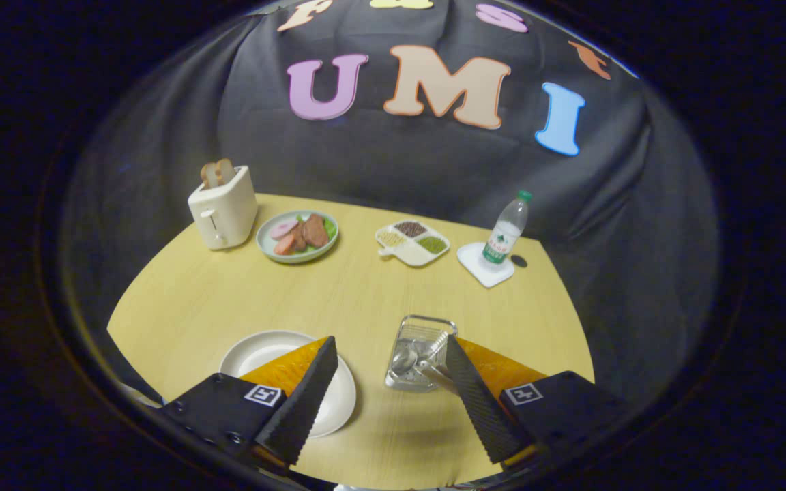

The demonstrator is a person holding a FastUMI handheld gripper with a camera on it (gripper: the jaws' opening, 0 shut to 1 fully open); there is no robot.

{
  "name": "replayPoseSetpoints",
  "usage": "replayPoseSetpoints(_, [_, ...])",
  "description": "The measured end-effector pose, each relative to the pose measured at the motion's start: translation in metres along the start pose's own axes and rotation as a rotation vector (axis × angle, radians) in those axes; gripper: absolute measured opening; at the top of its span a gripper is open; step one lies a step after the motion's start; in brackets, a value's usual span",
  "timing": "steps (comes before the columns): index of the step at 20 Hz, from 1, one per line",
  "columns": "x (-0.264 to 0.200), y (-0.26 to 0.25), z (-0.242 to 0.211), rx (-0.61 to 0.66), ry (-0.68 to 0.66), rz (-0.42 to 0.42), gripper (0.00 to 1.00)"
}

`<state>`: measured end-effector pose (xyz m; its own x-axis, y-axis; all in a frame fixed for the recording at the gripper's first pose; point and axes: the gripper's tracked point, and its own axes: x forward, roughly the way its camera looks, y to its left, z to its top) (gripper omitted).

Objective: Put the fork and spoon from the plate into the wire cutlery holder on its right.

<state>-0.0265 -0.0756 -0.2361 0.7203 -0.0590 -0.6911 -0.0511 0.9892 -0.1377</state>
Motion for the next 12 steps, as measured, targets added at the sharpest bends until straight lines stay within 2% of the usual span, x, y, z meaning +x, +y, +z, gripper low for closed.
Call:
replayPoseSetpoints(7, [-0.045,0.02,0.048,0.167,-0.323,0.043,1.0])
replayPoseSetpoints(12, [-0.072,0.009,0.076,0.186,-0.508,-0.013,1.0])
